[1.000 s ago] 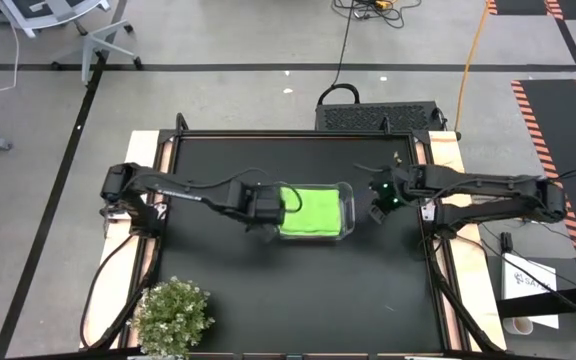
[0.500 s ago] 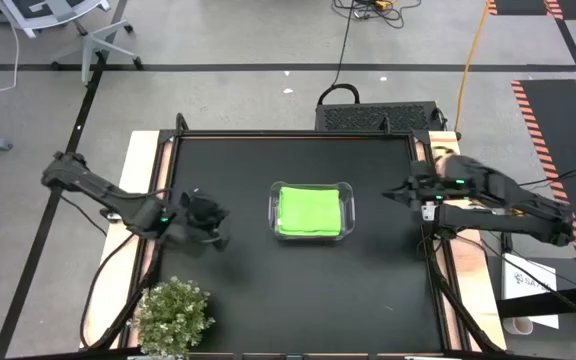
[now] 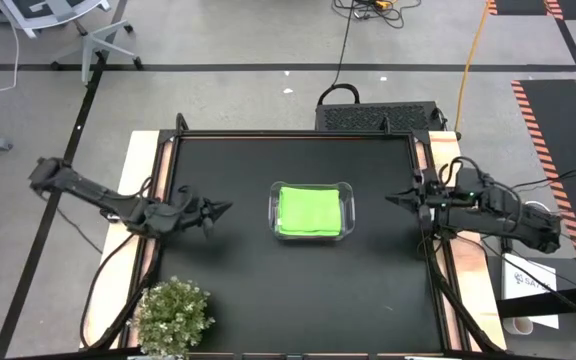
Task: Fold microfiber towels
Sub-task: Return to home position
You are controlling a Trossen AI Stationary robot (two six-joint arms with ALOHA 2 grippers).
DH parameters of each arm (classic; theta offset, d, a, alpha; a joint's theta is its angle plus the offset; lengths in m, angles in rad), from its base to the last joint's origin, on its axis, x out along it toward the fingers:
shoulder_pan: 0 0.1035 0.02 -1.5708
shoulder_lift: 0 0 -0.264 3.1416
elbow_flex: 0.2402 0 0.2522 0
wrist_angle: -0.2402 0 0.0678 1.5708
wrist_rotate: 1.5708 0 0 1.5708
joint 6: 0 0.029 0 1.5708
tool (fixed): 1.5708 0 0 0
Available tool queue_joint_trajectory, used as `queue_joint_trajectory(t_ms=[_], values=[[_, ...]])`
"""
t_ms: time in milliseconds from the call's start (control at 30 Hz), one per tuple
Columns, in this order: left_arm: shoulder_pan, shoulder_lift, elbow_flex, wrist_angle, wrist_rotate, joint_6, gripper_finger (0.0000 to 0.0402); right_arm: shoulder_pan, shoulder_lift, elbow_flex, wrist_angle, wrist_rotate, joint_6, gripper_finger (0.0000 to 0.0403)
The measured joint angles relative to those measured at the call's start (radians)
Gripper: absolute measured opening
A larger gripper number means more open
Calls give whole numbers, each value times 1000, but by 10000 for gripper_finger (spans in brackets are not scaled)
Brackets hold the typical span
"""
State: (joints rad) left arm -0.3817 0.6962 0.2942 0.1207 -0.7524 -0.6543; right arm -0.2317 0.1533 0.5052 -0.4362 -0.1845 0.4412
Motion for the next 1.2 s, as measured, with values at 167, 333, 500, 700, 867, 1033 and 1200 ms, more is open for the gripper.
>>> queue_joint_trajectory(t_ms=[167, 333, 500, 700, 867, 1033, 1200], values=[[221, 21, -38, 32, 245, 22, 0, 0, -100, -55, 4, 5, 45, 0], [395, 17, -37, 144, 516, 179, 0, -3, -151, -33, -2, 55, -16, 0], [392, -39, -36, 92, 531, 240, 0, -2, -150, -63, -27, 52, -28, 0], [336, -127, -37, -98, 459, 173, 0, -2, -152, -190, 24, 53, -24, 0], [283, -191, -37, -172, 354, 178, 0, -2, -152, -337, 265, 70, -24, 0], [246, -222, -52, -250, 318, 128, 1, -2, -151, -454, 447, 112, -37, 0], [218, -235, -134, -207, 302, 48, 1, -2, -145, -483, 471, 114, -16, 0]])
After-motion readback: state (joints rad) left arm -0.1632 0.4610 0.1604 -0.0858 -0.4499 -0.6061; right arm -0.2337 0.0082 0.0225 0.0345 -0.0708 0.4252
